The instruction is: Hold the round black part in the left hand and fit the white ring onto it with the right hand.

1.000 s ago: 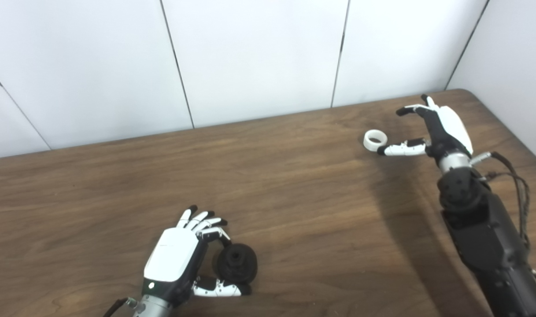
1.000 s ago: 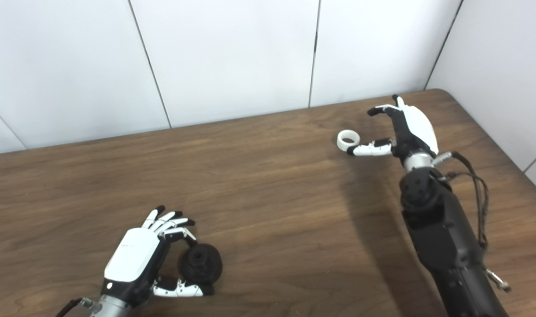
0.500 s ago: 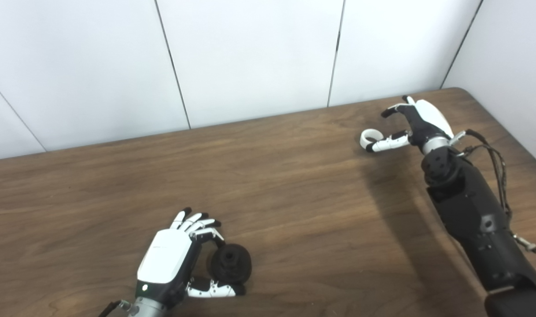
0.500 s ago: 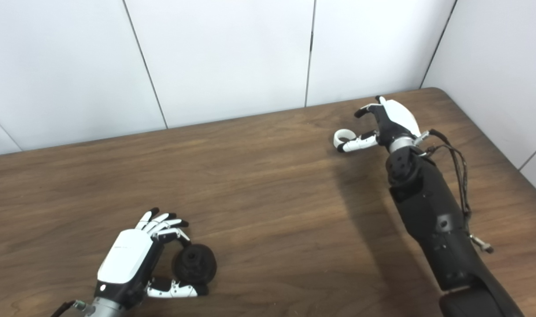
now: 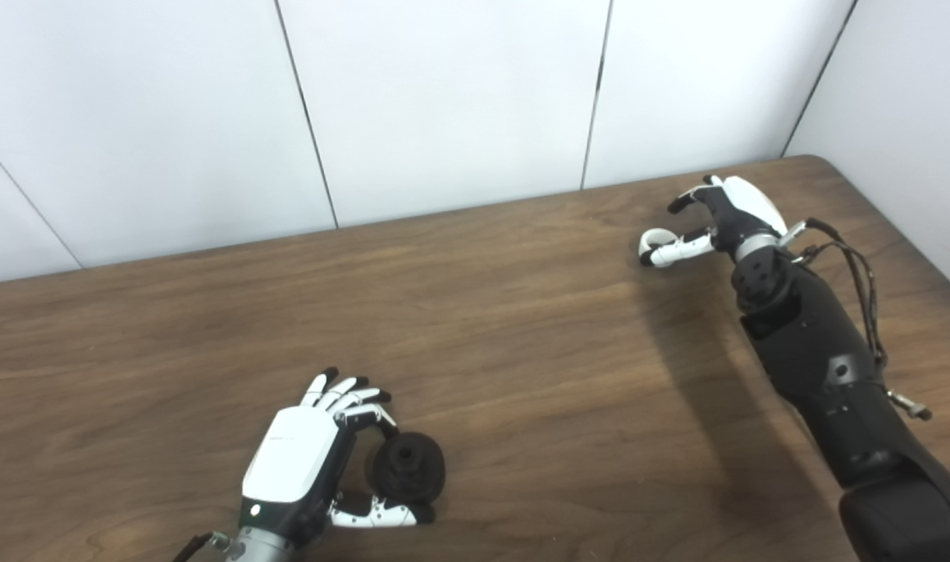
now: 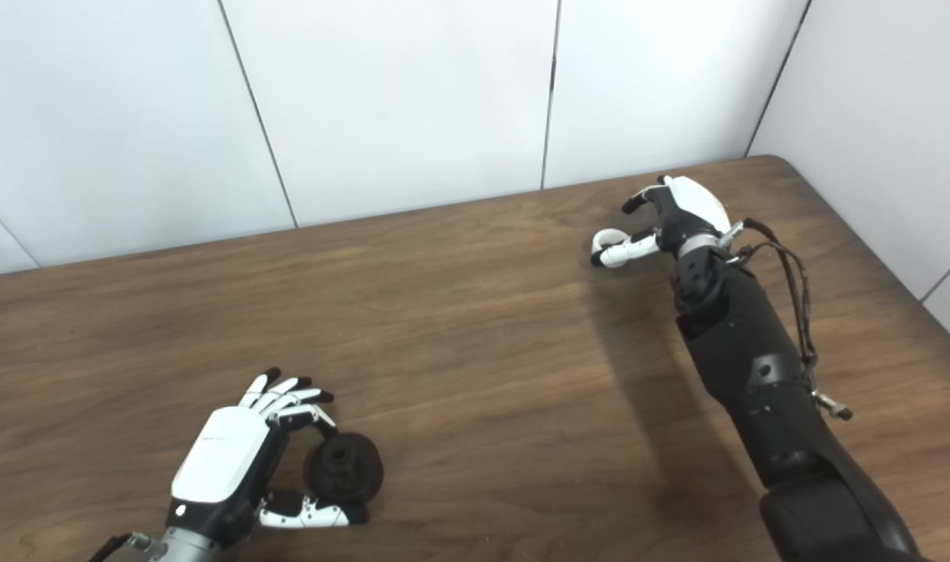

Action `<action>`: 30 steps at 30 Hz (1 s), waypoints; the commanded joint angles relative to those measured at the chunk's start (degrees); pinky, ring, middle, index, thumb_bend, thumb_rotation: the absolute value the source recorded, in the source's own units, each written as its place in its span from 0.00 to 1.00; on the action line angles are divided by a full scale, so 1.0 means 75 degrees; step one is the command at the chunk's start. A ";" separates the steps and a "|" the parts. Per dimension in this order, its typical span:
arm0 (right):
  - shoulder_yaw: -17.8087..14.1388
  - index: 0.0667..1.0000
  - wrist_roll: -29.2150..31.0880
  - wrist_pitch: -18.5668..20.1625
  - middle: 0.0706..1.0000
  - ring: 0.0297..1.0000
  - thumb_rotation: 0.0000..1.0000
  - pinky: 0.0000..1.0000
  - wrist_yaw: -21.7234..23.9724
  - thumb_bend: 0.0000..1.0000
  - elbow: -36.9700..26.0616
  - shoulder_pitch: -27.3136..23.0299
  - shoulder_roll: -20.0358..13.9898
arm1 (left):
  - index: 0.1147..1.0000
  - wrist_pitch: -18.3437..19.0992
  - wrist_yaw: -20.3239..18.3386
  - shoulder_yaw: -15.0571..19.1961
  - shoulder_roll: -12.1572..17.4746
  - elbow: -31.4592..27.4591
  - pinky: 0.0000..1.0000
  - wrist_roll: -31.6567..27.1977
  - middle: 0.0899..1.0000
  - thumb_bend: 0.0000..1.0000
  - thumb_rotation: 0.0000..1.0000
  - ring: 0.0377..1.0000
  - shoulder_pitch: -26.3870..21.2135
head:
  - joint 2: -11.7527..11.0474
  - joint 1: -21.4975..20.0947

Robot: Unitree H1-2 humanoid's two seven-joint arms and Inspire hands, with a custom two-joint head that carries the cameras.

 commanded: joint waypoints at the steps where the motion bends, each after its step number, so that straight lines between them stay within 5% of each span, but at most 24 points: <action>1: -0.0021 0.68 -0.0060 -0.0001 0.98 1.00 0.27 1.00 -0.0151 0.88 -0.0016 -0.0476 -0.0176 | 0.42 0.0069 -0.0114 0.0042 0.0182 0.0109 0.99 0.0144 0.77 0.52 0.05 0.88 0.0040 | 0.0003 0.0008; 8: 0.0330 0.67 -0.0059 -0.0052 0.92 1.00 0.27 1.00 -0.0171 0.88 0.0036 -0.0414 -0.0391 | 0.42 0.0033 -0.0087 0.0044 0.0188 0.0144 0.98 0.0113 0.77 0.52 0.05 0.88 0.0012 | 0.0023 -0.0034; 27: 0.0243 0.58 0.0084 -0.0008 0.88 1.00 0.21 1.00 -0.0082 0.83 -0.0165 -0.0200 -0.0392 | 0.42 0.0032 -0.0091 0.0054 0.0213 0.0097 0.98 0.0138 0.77 0.52 0.05 0.88 0.0004 | 0.0070 -0.0012; 28: 0.0207 0.52 0.0139 -0.0009 0.88 1.00 0.18 1.00 -0.0120 0.68 -0.0163 -0.0194 -0.0375 | 0.42 0.0038 -0.0100 0.0057 0.0210 0.0091 0.98 0.0129 0.77 0.52 0.05 0.88 0.0007 | 0.0073 -0.0008; 30: 0.0143 0.47 0.0241 -0.0016 0.87 1.00 0.15 1.00 -0.0210 0.56 -0.0192 -0.0170 -0.0344 | 0.42 0.0034 -0.0094 0.0057 0.0208 0.0089 0.99 0.0130 0.77 0.52 0.05 0.88 0.0006 | 0.0075 -0.0002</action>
